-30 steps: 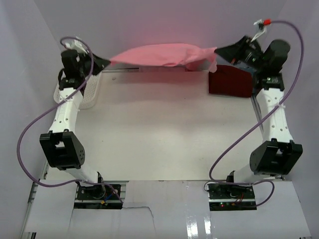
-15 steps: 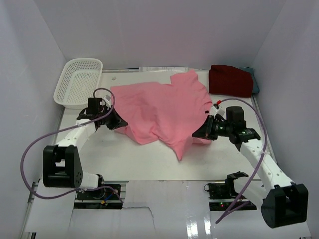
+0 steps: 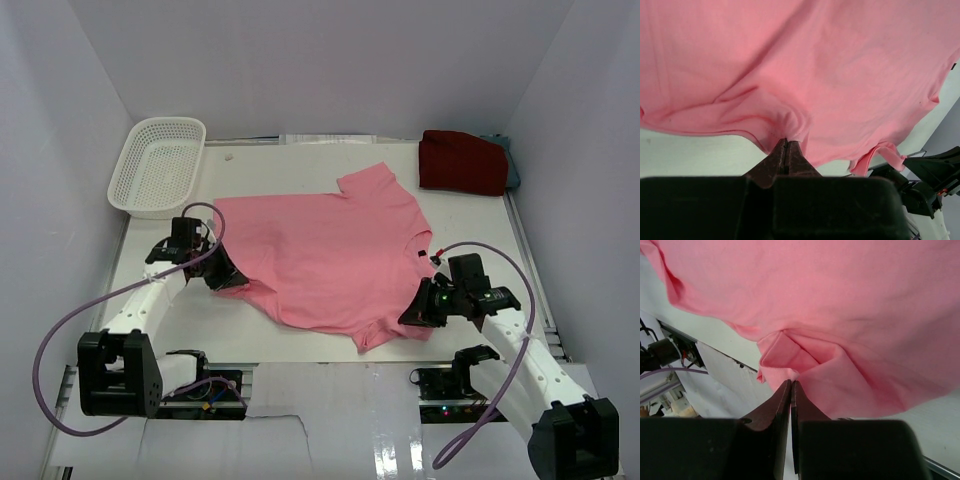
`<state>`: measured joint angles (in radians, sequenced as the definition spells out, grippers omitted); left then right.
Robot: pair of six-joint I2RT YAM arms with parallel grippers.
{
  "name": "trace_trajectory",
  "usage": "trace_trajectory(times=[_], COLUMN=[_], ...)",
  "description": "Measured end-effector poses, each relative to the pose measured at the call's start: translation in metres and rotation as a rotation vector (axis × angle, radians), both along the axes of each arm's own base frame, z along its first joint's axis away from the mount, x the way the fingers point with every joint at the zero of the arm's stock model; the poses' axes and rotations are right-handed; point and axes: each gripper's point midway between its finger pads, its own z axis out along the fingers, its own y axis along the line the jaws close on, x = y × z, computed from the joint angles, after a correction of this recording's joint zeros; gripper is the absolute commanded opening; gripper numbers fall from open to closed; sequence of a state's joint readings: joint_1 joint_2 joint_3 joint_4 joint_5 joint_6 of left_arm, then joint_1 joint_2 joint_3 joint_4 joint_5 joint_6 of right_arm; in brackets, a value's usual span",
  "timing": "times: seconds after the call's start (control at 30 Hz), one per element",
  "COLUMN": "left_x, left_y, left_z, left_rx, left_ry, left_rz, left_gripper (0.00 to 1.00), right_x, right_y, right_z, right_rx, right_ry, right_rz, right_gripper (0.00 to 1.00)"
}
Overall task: Fold and stack the t-shirts
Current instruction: Flatten out the tshirt, then fold the flattened tshirt in 1/3 of the way
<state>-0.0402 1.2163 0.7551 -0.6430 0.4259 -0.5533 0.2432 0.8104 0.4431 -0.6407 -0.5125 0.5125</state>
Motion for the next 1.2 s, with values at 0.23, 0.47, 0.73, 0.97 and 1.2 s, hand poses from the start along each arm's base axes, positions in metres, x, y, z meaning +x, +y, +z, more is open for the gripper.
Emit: trace_trajectory(times=[0.23,0.47,0.73,0.97,1.2], left_x=[-0.032,-0.051,-0.081,-0.093,-0.091], left_y=[0.011,0.015,0.017,0.032,0.052], left_z=[0.010,0.029,0.004,0.004,0.027], left_rx=[0.016,0.012,0.036,0.115,0.208], left_ry=[-0.001,-0.057,0.085,0.107,0.075], left_rz=[0.114,0.160,0.163,0.216,0.298], left_gripper=[0.00,0.00,0.00,0.00,0.00], right_x=[0.013,0.045,0.059,0.076,0.090], right_y=[-0.013,-0.033,-0.062,-0.082,-0.090], right_z=[0.003,0.013,0.009,0.024,0.037], right_rx=[-0.086,-0.223,-0.330,-0.361,-0.386], right_ry=[-0.048,-0.124,-0.138,-0.185,-0.222], right_rz=[-0.055,-0.122,-0.205,-0.278,-0.284], right_gripper=[0.08,0.08,0.08,0.08,0.08])
